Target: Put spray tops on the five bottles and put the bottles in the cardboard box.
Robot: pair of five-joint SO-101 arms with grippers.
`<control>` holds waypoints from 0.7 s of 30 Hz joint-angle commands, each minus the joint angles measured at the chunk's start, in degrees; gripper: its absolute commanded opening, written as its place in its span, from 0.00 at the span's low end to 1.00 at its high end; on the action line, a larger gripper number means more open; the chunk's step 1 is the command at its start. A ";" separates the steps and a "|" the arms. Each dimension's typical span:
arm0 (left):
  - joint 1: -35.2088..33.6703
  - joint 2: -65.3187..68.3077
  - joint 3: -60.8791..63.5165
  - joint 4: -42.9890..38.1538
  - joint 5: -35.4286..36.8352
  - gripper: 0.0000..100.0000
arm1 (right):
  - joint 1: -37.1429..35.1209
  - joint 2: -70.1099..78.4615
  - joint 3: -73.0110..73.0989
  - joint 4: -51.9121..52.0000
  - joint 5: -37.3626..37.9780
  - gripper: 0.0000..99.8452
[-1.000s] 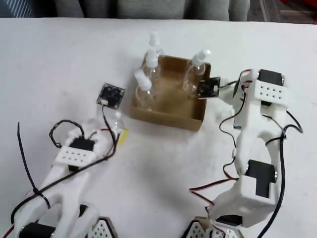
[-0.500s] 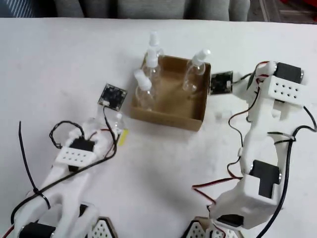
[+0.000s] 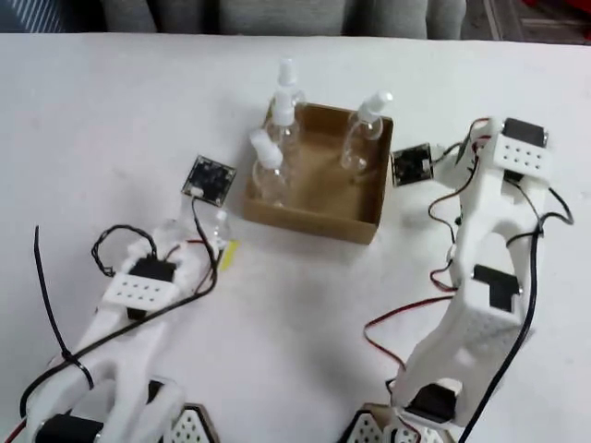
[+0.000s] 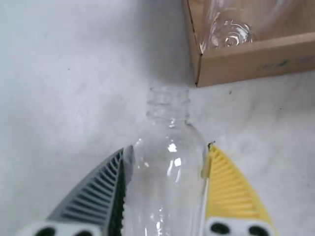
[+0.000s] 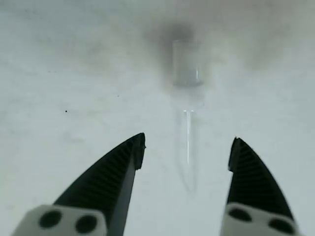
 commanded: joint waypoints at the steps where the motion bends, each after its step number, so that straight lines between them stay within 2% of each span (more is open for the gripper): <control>1: -0.48 -1.89 -0.44 -1.67 -0.70 0.02 | -1.98 2.86 -7.12 3.38 0.79 0.22; 5: -0.48 -1.89 -0.44 -1.67 -0.70 0.02 | -1.98 10.42 -13.10 3.30 0.79 0.18; 15: -0.48 -1.89 -0.44 -1.67 -0.70 0.02 | -3.03 26.68 -34.20 11.12 0.44 0.20; 21: -0.48 -1.89 -0.44 -1.67 -0.70 0.02 | -4.00 31.87 -39.82 11.30 0.44 0.20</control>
